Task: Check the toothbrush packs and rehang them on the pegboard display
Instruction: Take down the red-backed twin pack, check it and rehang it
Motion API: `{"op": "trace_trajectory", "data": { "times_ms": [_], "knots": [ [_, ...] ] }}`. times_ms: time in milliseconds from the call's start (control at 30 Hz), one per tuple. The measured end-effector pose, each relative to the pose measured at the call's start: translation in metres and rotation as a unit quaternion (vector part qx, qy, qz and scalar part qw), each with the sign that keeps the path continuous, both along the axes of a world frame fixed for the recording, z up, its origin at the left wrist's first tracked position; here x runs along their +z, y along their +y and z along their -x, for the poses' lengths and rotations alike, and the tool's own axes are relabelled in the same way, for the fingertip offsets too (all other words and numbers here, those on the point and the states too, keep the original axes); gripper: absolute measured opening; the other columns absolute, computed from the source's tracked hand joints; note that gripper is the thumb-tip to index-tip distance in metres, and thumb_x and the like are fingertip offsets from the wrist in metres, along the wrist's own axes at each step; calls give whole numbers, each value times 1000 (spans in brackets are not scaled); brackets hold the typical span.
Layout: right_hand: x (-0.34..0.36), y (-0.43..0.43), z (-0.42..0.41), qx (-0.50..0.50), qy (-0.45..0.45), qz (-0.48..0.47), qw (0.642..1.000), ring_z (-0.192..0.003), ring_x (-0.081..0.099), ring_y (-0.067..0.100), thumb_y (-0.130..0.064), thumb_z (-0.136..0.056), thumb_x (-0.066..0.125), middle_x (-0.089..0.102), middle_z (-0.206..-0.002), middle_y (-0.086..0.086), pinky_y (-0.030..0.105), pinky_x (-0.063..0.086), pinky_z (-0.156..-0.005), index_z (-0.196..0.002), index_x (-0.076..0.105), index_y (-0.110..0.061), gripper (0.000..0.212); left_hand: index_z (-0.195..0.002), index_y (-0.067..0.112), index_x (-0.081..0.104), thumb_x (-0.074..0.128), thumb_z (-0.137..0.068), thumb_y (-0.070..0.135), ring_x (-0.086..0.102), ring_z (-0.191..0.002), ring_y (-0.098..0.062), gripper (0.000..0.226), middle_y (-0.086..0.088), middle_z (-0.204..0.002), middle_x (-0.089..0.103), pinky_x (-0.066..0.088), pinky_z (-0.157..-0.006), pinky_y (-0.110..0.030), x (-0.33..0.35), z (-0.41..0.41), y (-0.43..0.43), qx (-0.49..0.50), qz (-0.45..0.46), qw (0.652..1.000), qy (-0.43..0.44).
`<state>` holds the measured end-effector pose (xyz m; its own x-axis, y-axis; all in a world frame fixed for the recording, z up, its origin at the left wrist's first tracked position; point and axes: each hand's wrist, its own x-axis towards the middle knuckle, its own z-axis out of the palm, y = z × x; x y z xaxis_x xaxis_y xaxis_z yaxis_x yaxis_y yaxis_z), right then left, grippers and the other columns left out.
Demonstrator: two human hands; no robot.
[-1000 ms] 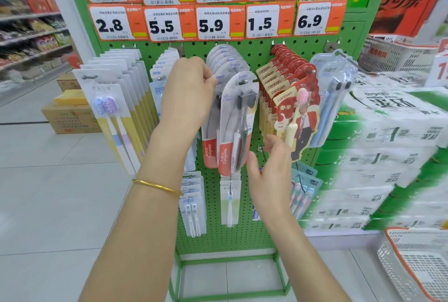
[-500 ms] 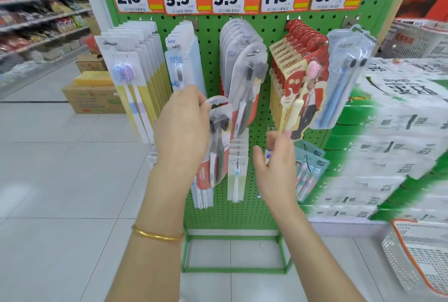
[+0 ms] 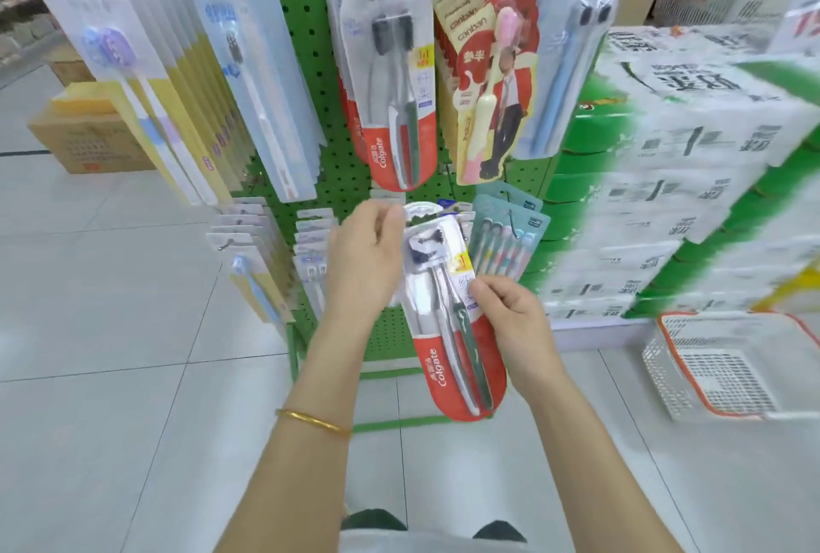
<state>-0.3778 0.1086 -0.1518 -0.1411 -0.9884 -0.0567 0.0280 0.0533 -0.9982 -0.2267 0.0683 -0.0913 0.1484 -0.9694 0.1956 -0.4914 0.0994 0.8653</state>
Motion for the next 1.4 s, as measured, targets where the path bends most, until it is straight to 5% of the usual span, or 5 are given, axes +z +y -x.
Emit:
{"op": "trace_trajectory", "data": {
  "times_ms": [267,733,1033,1267,1400],
  "knots": [
    [-4,7,13,-93,-54,-7,994,-70,49,25,-18,-89,60,59,-76,14,38,41,-68,-78,69,-13,16,-152,14,9,34,-101,40,23,-139,-14,63,-7,-154,22,15,-95,-9,-37,57,2,-84,-31,996,1],
    [-8,-9,32,-256,-200,-12,946,-47,50,7,-10,-95,53,58,-52,-6,19,45,-50,-71,59,-12,25,-150,34,-9,35,-100,41,47,-123,-25,67,-4,-152,22,44,-95,-40,-61,66,31,-277,-53,945,-166],
    [-4,-17,45,-366,-339,-4,866,-48,60,7,-9,-96,51,62,-50,-7,22,53,-52,-74,53,-12,22,-151,33,10,70,-83,37,9,-143,-19,91,6,-159,-10,18,-115,-32,-69,57,43,-352,33,898,-263],
    [-2,-12,39,-319,-336,-28,886,-54,56,9,-20,-97,52,58,-67,0,21,49,-52,-81,53,-17,16,-136,13,48,75,-70,14,45,-119,-25,71,-2,-132,56,46,-95,-43,-73,61,40,-262,136,902,-315],
    [-6,-7,38,-242,-302,-80,919,-79,62,18,-36,-98,46,61,-89,4,31,52,-66,-88,57,-16,25,-128,21,54,52,-93,10,49,-92,-16,37,2,-99,61,42,-83,-32,-59,59,42,-245,23,962,-116]
  ]
}}
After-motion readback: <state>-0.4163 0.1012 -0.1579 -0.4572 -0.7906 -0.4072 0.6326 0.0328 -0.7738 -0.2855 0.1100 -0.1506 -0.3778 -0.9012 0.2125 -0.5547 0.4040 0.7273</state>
